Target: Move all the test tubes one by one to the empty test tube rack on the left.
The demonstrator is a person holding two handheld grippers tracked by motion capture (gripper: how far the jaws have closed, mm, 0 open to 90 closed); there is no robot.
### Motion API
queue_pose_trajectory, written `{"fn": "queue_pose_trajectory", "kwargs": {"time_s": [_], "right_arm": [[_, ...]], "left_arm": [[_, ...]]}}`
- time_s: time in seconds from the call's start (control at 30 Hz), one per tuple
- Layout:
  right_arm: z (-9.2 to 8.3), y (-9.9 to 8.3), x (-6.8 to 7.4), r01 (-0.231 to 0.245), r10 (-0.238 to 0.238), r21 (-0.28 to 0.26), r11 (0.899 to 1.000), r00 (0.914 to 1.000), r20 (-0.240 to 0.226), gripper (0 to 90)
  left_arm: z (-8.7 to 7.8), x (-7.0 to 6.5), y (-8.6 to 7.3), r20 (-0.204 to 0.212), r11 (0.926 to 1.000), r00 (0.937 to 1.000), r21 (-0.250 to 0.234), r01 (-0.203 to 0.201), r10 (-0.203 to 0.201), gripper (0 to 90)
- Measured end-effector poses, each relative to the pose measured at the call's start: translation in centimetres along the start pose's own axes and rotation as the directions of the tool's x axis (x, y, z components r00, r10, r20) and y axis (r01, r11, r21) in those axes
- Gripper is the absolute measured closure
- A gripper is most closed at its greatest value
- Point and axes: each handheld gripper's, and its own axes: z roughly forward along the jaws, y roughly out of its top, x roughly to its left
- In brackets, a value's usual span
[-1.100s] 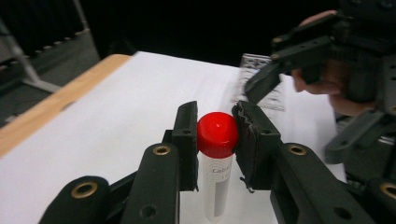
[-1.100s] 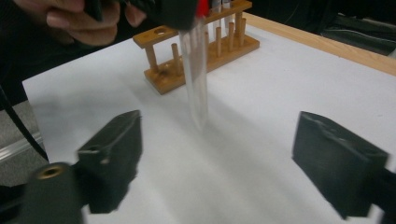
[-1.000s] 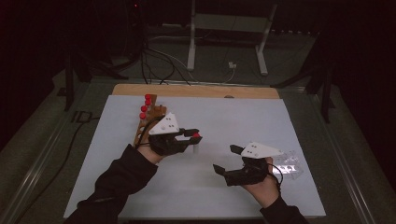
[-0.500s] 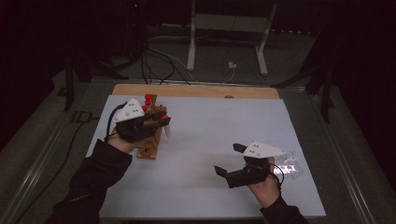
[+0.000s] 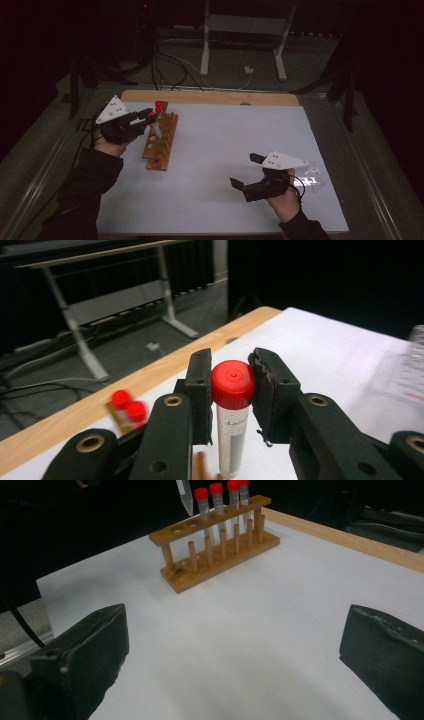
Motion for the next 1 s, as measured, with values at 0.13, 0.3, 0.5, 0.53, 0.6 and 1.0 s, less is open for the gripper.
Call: {"fn": "queue_pose_trajectory", "kwargs": {"time_s": [0.13,0.3,0.5,0.53,0.6,1.0], "right_arm": [[0.0,0.0,0.0,0.004,-0.004,0.000,1.000,1.0000,0.008,0.0],[-0.1,0.0,0.0,0.004,-0.004,-0.002,1.000,1.0000,0.000,0.0],[-0.1,-0.1,0.0,0.004,-0.004,-0.008,1.000,1.0000,-0.002,0.0],[-0.2,0.0,-0.1,0.004,-0.004,-0.008,1.000,1.0000,-0.002,0.0],[-0.2,-0.1,-0.1,0.004,-0.004,-0.010,1.000,1.0000,-0.001,0.0],[-0.2,-0.1,-0.2,-0.004,0.004,-0.010,1.000,1.0000,-0.009,0.0]], "left_arm": [[0.2,0.7,-0.8,-0.042,0.9999,0.9991,0.011,0.007,-0.007,71.9],[0.7,1.3,-1.8,-0.069,0.9992,0.9975,0.034,0.021,-0.018,71.9],[1.4,1.5,-3.0,-0.079,0.9978,0.9965,0.060,0.030,-0.025,71.9],[1.5,1.5,-3.1,-0.075,0.9974,0.9968,0.065,0.032,-0.027,71.9],[1.7,1.4,-3.5,-0.081,0.9964,0.9964,0.079,0.030,-0.024,71.9],[2.9,1.3,-5.4,-0.081,0.9892,0.9966,0.143,0.031,-0.020,71.9]]}}
